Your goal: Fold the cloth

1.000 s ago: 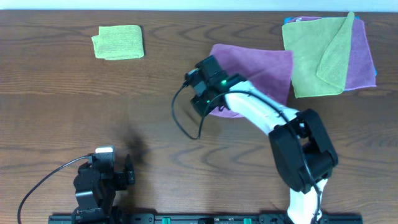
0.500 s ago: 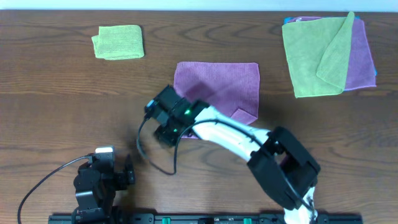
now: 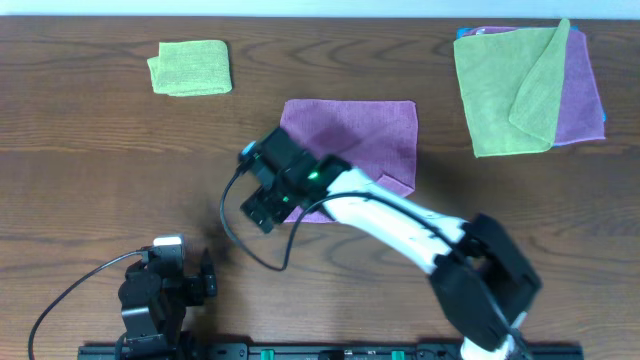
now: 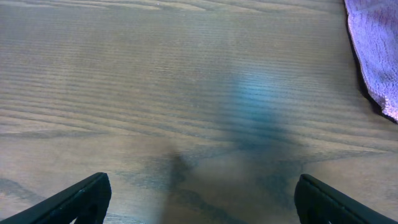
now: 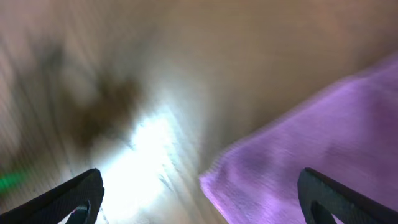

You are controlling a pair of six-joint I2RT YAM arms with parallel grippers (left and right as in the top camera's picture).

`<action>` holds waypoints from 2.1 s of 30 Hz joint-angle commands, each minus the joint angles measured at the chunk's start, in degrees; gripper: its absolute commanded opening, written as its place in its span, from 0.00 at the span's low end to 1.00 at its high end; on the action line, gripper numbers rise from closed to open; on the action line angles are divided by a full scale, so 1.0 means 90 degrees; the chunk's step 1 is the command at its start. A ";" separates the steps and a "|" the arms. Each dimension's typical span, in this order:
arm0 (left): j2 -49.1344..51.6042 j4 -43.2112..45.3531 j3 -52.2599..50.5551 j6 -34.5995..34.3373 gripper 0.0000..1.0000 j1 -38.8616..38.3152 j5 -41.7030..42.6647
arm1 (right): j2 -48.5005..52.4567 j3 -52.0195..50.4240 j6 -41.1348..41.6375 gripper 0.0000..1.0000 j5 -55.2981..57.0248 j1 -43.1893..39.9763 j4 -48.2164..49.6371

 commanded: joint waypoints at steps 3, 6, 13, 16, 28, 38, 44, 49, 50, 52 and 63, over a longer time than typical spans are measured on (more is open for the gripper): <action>-0.0039 -0.0058 -0.0092 -0.0075 0.95 -0.0032 -0.0097 | -0.0651 0.0104 0.1020 0.99 0.0267 -0.0709 -0.0561; -0.0039 -0.0058 -0.0092 -0.0075 0.95 -0.0032 -0.0097 | -0.0879 0.0085 0.1127 0.99 0.0274 -0.1139 -0.1137; -0.0039 -0.0024 -0.0095 -0.0117 0.95 -0.0032 -0.0061 | -0.1178 -0.0517 0.0945 0.99 0.0291 -0.1710 -0.1345; -0.0039 0.0019 -0.0092 -0.0328 0.95 -0.0032 0.0226 | -0.1158 -0.0806 0.0656 0.99 0.0296 -0.1858 -0.1178; -0.0039 0.0044 -0.0090 -0.0415 0.95 -0.0032 0.0537 | -0.1149 -0.1362 -0.0879 0.99 0.0724 -0.3160 -0.0874; -0.0039 0.0039 -0.0090 -0.0695 0.95 -0.0032 0.0534 | -0.0942 -0.1370 -0.2038 0.94 -0.0542 -0.3757 -0.1098; -0.0039 0.0036 -0.0090 -0.0695 0.95 -0.0032 0.0534 | -0.0573 -0.1370 -0.2266 0.93 -0.0692 -0.3757 -0.1236; -0.0039 0.0029 -0.0090 -0.0695 0.95 -0.0032 0.0534 | -0.0440 -0.1370 -0.2378 0.87 -0.0789 -0.3757 -0.1253; -0.0039 0.0022 -0.0090 -0.0695 0.95 -0.0032 0.0534 | -0.0435 -0.1370 -0.2385 0.83 -0.0794 -0.3757 -0.1246; -0.0039 0.0007 -0.0090 -0.0695 0.96 -0.0032 0.0534 | -0.0435 -0.1370 -0.2392 0.74 -0.0797 -0.3757 -0.1241; -0.0039 -0.0007 -0.0090 -0.0695 0.95 -0.0032 0.0534 | -0.0231 -0.1372 -0.2526 0.66 -0.0889 -0.3755 -0.1239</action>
